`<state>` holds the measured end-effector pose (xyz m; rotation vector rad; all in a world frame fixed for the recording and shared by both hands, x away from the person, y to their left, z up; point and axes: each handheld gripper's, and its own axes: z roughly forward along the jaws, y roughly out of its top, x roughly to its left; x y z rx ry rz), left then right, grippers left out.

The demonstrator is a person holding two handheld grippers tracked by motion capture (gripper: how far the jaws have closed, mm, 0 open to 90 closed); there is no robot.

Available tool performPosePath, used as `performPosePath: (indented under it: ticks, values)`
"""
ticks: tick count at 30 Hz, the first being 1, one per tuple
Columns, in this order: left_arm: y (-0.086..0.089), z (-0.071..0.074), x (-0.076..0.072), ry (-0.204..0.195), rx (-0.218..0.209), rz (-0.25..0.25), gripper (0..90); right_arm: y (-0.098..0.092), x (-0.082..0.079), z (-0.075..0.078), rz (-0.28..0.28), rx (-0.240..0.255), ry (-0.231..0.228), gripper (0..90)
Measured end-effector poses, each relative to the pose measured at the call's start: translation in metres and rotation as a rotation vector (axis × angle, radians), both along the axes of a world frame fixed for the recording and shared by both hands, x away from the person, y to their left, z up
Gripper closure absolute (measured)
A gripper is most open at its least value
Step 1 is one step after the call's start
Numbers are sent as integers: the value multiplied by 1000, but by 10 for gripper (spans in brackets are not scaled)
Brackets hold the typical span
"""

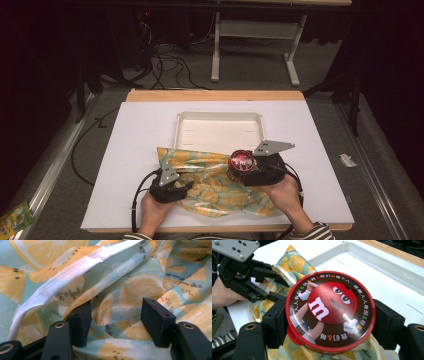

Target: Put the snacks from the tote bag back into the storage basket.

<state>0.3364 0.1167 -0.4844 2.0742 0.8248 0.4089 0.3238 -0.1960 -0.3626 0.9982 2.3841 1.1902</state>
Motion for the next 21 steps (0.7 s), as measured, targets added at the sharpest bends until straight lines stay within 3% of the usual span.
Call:
performPosePath:
  ticks: [21]
  values:
    - [0, 0, 0, -5, 0, -1, 423, -7, 17, 15, -16, -5, -22, 263]
